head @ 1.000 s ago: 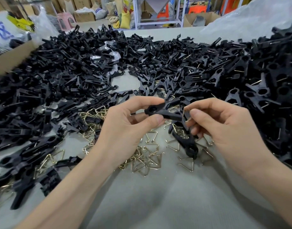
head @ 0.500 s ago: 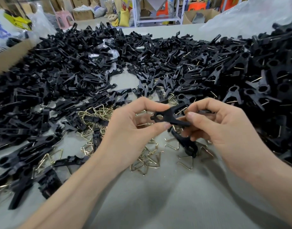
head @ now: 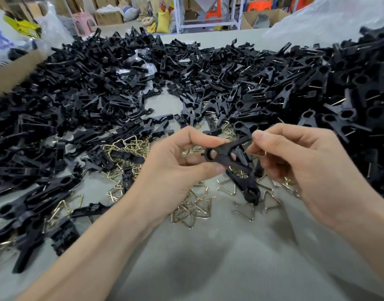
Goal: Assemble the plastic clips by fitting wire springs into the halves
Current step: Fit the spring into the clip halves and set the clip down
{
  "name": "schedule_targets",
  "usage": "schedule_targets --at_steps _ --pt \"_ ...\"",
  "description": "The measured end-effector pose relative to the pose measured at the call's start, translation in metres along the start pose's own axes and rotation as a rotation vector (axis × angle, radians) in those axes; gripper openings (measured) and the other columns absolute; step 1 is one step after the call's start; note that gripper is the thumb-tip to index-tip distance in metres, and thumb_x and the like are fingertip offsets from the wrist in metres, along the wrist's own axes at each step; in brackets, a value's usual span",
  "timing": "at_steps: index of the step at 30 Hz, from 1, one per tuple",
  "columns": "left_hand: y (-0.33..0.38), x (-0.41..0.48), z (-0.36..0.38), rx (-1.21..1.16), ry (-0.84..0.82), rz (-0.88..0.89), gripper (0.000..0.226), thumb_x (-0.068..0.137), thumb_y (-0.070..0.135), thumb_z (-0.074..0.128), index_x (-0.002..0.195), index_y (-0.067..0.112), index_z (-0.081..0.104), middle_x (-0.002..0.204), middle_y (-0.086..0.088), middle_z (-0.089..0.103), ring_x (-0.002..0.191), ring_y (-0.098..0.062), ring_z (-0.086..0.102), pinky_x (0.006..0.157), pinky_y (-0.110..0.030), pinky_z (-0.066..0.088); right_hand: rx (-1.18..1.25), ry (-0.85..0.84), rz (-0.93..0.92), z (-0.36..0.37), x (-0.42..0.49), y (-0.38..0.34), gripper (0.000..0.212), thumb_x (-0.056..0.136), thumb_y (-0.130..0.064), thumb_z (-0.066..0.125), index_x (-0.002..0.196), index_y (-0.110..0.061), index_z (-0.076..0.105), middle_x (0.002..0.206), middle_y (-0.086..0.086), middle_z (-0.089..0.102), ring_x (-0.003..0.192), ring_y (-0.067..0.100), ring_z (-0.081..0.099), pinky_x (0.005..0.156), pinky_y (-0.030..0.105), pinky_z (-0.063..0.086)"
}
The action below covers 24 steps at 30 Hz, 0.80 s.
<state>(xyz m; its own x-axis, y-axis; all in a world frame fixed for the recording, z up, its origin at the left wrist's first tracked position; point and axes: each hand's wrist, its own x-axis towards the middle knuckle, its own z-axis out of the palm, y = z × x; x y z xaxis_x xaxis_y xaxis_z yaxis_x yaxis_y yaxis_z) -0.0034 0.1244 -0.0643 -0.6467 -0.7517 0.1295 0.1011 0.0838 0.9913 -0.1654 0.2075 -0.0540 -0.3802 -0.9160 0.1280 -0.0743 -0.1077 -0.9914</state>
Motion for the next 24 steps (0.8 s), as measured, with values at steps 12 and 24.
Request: schedule_targets --at_steps 12,24 --pt "-0.0024 0.0002 0.0027 -0.031 -0.009 0.004 0.029 0.060 0.009 0.078 0.077 0.031 0.070 0.090 0.001 0.076 0.083 -0.012 0.066 0.079 -0.024 0.052 0.199 -0.105 0.048 0.0026 -0.0042 -0.0038 0.024 0.066 -0.032 0.066 0.062 -0.010 0.073 0.050 0.004 0.058 0.042 0.011 0.049 0.039 0.017 0.038" --pt "-0.0004 -0.0033 0.0057 0.307 0.031 0.103 0.031 0.064 0.008 0.084 0.079 0.028 0.065 0.079 0.010 0.072 0.074 -0.007 0.067 0.074 -0.020 0.052 -0.470 0.034 -0.209 0.0008 -0.0054 -0.0006 0.038 0.077 -0.050 0.065 0.061 -0.016 0.065 0.047 0.001 0.059 0.040 0.018 0.048 0.042 0.026 0.039"
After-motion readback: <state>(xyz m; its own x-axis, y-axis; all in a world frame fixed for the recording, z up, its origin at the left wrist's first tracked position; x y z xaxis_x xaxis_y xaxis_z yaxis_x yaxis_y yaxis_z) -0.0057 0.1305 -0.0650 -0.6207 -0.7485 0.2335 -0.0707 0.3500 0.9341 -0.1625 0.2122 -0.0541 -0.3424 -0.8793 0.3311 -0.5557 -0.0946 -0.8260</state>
